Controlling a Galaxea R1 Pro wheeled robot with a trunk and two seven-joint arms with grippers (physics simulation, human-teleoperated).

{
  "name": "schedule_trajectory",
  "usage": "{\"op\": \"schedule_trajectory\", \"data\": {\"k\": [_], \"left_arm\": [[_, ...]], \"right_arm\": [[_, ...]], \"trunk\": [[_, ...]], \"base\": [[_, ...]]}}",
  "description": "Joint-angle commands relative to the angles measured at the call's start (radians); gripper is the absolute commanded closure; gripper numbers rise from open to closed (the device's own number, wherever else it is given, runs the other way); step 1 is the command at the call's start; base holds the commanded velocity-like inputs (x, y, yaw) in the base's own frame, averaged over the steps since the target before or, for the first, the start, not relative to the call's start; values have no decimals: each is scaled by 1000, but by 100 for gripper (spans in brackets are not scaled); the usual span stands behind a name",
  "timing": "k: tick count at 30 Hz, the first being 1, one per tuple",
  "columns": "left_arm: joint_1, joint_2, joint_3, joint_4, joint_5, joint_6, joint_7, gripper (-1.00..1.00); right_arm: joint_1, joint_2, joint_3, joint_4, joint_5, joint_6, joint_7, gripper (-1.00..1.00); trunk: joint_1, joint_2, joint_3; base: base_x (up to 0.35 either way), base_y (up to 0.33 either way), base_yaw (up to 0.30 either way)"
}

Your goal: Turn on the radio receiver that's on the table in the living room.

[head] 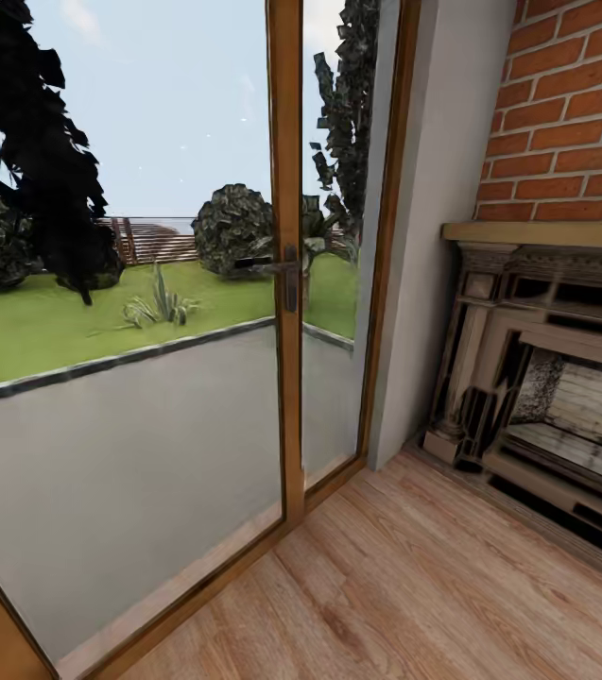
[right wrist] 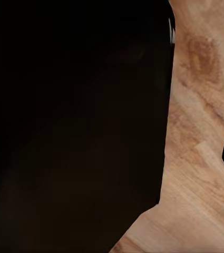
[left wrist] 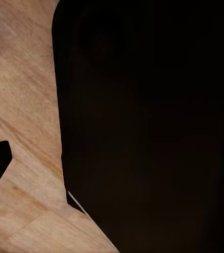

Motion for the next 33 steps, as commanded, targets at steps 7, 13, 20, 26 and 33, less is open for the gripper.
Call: {"op": "schedule_trajectory", "data": {"k": [7, 13, 20, 26, 33], "left_arm": [[0, -4, -2, -2, 1, 0, 1, -100], [0, -3, -2, -3, 1, 0, 1, -100], [0, -2, -2, -2, 1, 0, 1, -100], [0, -2, -3, -1, 1, 0, 1, -100], [0, -1, -2, -1, 1, 0, 1, -100]], "right_arm": [[7, 28, 13, -26, 4, -4, -2, -100], [2, 59, 12, -57, 2, 0, -3, -100], [1, 63, 12, -60, 2, 2, -3, -100], [1, 65, 12, -59, -1, 3, -4, -100], [1, 66, 12, -59, -1, 4, -5, -100]], "trunk": [[0, 0, 0], [0, 0, 0], [0, 0, 0], [0, 0, 0], [0, 0, 0]], "base": [[0, 0, 0], [0, 0, 0], [0, 0, 0], [0, 0, -19], [0, 0, -206]]}}
